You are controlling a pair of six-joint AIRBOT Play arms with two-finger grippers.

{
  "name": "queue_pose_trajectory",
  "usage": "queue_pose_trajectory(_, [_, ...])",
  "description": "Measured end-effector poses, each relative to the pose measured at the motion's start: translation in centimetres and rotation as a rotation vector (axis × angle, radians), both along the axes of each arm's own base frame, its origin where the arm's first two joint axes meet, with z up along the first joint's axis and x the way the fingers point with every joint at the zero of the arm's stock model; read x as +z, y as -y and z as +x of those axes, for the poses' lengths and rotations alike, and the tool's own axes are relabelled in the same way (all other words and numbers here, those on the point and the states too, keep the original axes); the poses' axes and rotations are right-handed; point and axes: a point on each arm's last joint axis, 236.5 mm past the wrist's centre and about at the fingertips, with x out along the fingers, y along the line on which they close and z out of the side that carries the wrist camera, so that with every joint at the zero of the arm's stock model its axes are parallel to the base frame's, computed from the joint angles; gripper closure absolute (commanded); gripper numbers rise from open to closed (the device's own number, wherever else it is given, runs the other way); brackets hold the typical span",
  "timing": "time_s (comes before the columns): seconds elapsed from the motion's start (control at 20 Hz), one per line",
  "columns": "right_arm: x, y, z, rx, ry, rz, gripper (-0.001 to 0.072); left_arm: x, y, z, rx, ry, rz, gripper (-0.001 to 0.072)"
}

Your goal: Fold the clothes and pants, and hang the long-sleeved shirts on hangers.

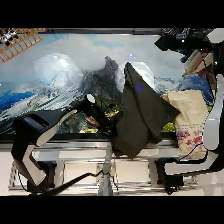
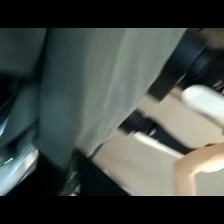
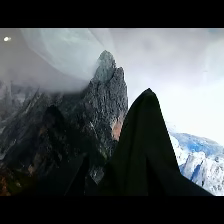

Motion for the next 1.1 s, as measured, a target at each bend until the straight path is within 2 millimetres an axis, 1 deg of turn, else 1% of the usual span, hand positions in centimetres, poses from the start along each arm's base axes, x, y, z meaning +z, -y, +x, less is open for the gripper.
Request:
queue_pose_trajectory(0.1, [-0.2,0.0,-0.1,0.007,-0.003,-0.011,0.0309,1.1,0.2,0.6,0.023,-0.003,-0.033,0.0705])
queue_pose_trajectory(0.15, [-0.4,0.1,-0.4,0.017,-0.012,-0.023,0.0308,2.5,-0.3,1.0,0.026,-0.007,-0.061,0.0705])
queue_pose_trajectory(0.2, [-0.7,0.1,-0.6,0.025,-0.023,-0.034,0.0307,4.0,-1.2,2.2,0.044,0.008,-0.086,0.0705])
queue_pose_trajectory(0.25, [-1.1,0.2,-1.0,0.036,-0.038,-0.046,0.0306,5.6,-2.7,3.5,0.06,0.03,-0.104,0.0704])
queue_pose_trajectory(0.3, [-1.4,0.1,-1.3,0.046,-0.055,-0.054,0.0305,7.8,-4.7,5.4,0.089,0.066,-0.127,0.0704])
queue_pose_trajectory(0.35, [-1.6,0.0,-1.7,0.06,-0.068,-0.058,0.0305,9.5,-7.1,7.9,0.137,0.12,-0.132,0.0704])
queue_pose_trajectory(0.4, [-1.9,-0.4,-2.0,0.073,-0.082,-0.05,0.0305,11.0,-10.3,11.3,0.218,0.197,-0.119,0.0704])
queue_pose_trajectory(0.45, [-2.1,-0.9,-2.3,0.086,-0.094,-0.037,0.0305,12.4,-13.5,15.1,0.326,0.288,-0.108,0.0704])
queue_pose_trajectory(0.55, [-2.6,-2.4,-2.7,0.115,-0.114,-0.002,0.0299,15.2,-21.6,24.5,0.645,0.512,-0.053,0.0703])
queue_pose_trajectory(0.6, [-3.0,-3.2,-3.0,0.13,-0.127,0.009,0.0279,16.9,-26.3,28.9,0.823,0.622,-0.026,0.0683])
queue_pose_trajectory(0.65, [-3.6,-4.1,-3.3,0.148,-0.142,0.02,0.0279,18.8,-30.6,32.7,0.99,0.714,-0.017,0.0549])
queue_pose_trajectory(0.7, [-4.2,-5.0,-3.6,0.163,-0.157,0.029,0.0279,20.9,-34.9,35.8,1.142,0.799,-0.019,0.0294])
queue_pose_trajectory(0.75, [-4.9,-5.8,-3.9,0.174,-0.171,0.036,0.027,22.4,-38.6,38.1,1.262,0.868,-0.018,0.0051])
queue_pose_trajectory(0.8, [-5.7,-6.5,-4.1,0.181,-0.188,0.044,0.0252,23.8,-41.3,39.7,1.345,0.92,-0.034,0.0002])
queue_pose_trajectory(0.85, [-6.6,-7.1,-4.3,0.179,-0.209,0.052,0.0246,24.9,-43.2,40.8,1.399,0.962,-0.05,0.0003])
queue_pose_trajectory(0.9, [-7.5,-7.6,-4.7,0.177,-0.233,0.063,0.0246,25.4,-44.7,41.6,1.437,0.993,-0.049,0.0011])
queue_pose_trajectory(0.95, [-8.5,-8.0,-5.0,0.172,-0.26,0.073,0.0246,25.2,-45.7,41.9,1.445,1.009,-0.038,0.0077])
queue_pose_trajectory(1.0, [-9.8,-8.5,-5.5,0.171,-0.293,0.082,0.0246,24.4,-46.2,41.8,1.416,1.014,-0.012,0.0219])
queue_pose_trajectory(1.05, [-10.9,-8.9,-6.1,0.171,-0.328,0.094,0.0246,23.1,-46.4,41.0,1.357,1.004,0.032,0.0252])
queue_pose_trajectory(1.1, [-12.3,-9.6,-6.9,0.173,-0.37,0.11,0.0245,21.1,-46.6,39.9,1.289,0.968,0.099,0.0252])
